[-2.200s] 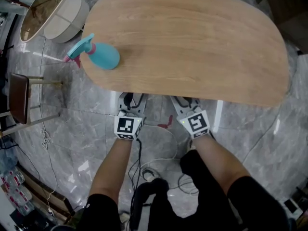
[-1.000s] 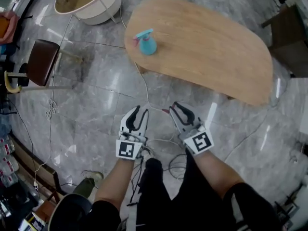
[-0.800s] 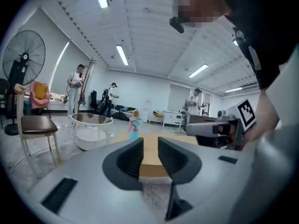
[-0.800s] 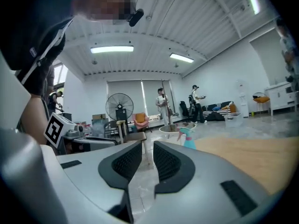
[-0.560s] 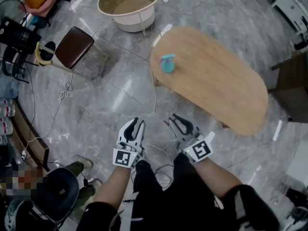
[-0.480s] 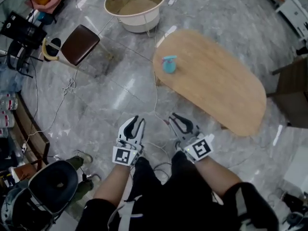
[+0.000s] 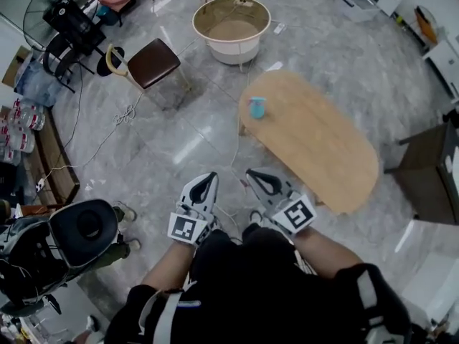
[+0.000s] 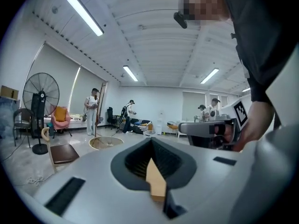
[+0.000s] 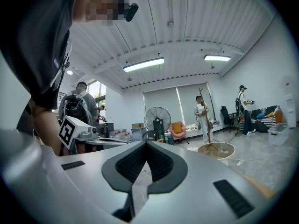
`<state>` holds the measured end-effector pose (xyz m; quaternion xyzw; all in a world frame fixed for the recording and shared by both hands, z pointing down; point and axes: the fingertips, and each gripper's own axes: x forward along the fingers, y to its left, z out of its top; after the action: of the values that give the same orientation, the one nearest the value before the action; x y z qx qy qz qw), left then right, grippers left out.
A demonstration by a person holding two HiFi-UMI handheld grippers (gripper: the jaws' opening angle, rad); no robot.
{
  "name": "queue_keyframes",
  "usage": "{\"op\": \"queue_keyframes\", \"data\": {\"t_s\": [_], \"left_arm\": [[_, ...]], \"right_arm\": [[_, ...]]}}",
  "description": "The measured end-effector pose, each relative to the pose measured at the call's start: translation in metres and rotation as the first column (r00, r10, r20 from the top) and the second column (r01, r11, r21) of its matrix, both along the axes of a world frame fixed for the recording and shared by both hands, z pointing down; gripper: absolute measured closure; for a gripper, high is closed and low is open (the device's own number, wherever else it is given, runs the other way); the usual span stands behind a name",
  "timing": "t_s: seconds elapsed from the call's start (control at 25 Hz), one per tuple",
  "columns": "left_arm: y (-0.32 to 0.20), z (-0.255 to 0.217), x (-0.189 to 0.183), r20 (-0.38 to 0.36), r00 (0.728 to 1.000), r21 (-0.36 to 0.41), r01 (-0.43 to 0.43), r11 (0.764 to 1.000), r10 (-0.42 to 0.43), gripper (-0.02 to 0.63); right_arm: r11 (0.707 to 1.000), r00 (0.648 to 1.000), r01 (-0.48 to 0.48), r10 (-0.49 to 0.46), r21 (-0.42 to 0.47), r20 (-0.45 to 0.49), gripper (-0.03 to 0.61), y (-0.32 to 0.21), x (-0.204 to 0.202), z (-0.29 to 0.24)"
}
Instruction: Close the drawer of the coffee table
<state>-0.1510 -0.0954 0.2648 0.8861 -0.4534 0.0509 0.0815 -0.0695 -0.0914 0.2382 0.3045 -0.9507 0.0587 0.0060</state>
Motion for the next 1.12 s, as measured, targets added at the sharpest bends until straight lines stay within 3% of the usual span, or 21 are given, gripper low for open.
{"op": "queue_keyframes", "data": {"t_s": [0.4, 0.6, 0.92, 1.12], "left_arm": [[0.038, -0.109, -0.019, -0.013, 0.994, 0.053, -0.108, 0.993, 0.109, 0.606], [0.044, -0.143, -0.048, -0.071, 0.994, 0.054, -0.076, 0.996, 0.080, 0.606], [0.036, -0.171, -0.097, -0.074, 0.996, 0.067, 0.045, 0.997, -0.040, 0.606], [0.016, -0.190, -0.115, -0.067, 0.996, 0.132, 0.070, 0.989, -0.061, 0.606]], "right_arm": [[0.996, 0.995, 0.080, -0.083, 0.048, 0.054, 0.568, 0.033, -0.043, -0.102], [0.992, 0.990, 0.122, -0.124, 0.037, 0.061, 0.568, 0.040, -0.059, -0.129], [0.993, 0.997, 0.059, -0.064, 0.100, 0.044, 0.568, 0.017, -0.067, -0.157], [0.989, 0.997, 0.061, -0.066, 0.132, 0.036, 0.568, -0.010, -0.089, -0.180]]}}
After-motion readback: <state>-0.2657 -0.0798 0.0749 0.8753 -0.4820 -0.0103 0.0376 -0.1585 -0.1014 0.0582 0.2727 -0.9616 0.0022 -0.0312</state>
